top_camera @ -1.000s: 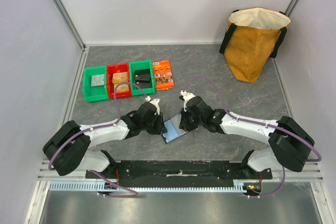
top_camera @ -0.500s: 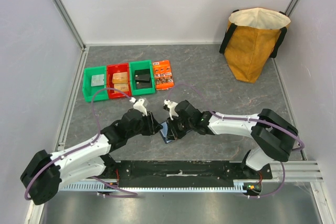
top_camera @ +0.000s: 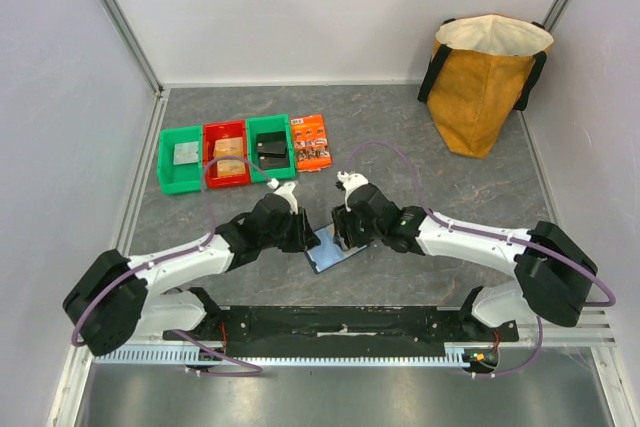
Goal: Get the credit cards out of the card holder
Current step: Remove the credit card from the card holder.
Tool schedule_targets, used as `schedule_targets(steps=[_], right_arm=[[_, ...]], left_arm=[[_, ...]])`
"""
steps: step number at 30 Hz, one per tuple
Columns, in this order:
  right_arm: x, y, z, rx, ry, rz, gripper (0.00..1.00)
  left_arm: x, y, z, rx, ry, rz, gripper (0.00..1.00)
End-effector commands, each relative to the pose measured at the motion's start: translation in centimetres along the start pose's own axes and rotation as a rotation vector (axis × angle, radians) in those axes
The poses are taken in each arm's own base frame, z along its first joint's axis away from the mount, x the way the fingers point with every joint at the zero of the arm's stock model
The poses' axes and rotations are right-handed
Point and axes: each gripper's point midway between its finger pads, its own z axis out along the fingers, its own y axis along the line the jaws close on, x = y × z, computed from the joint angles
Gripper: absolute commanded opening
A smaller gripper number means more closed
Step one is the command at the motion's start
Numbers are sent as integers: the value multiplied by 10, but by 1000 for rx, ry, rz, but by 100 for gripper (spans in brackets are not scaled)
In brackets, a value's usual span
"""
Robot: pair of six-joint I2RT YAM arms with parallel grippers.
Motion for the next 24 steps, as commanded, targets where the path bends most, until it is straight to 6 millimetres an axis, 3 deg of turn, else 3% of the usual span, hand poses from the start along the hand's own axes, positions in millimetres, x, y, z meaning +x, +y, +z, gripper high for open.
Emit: schedule_targets(steps=[1,12,24], right_arm=[[6,-39,0,186,-8,40,61],[27,-53,16,246,65,61,61],[40,-47,23,197,111,77,60]], left_arm=[[-5,-17,6,50,41,76,33],[20,16,20,-74,155,121,32],[30,20,23,-77,188,115,30]])
